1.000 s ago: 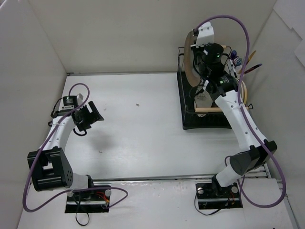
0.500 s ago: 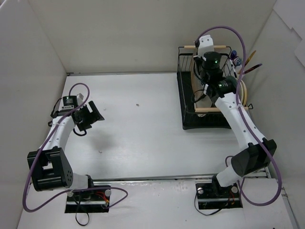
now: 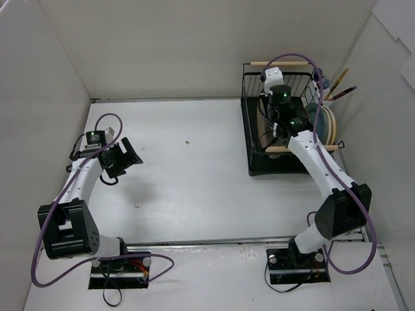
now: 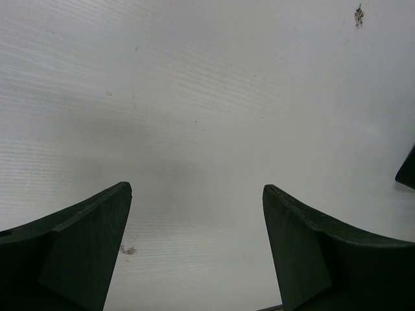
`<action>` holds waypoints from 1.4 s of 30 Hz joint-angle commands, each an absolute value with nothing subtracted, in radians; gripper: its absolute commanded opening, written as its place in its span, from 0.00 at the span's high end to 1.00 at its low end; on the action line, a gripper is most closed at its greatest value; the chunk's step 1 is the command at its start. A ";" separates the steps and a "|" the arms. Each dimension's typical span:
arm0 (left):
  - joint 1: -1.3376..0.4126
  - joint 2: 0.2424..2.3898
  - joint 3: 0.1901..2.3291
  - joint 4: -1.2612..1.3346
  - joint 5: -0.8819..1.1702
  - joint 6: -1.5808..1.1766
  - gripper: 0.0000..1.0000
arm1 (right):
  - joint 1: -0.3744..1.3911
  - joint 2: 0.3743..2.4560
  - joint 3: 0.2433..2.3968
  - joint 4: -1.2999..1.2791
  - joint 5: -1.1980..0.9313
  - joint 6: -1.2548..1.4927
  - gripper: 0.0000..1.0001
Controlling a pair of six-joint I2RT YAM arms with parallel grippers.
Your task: Load the plates into the dish rack
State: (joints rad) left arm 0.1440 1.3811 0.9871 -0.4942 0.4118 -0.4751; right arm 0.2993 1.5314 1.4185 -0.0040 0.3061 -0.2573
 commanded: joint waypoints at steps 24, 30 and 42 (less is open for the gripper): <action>0.147 1.400 0.999 -0.439 0.459 -0.488 0.23 | 0.295 1.358 1.243 0.169 0.287 -0.115 1.00; 0.147 1.411 0.997 -0.430 0.477 -0.492 0.23 | 0.299 1.350 1.235 0.153 0.273 -0.094 0.98; 0.147 1.405 0.994 -0.430 0.480 -0.494 0.23 | 0.336 1.414 1.322 0.121 0.250 -0.097 0.71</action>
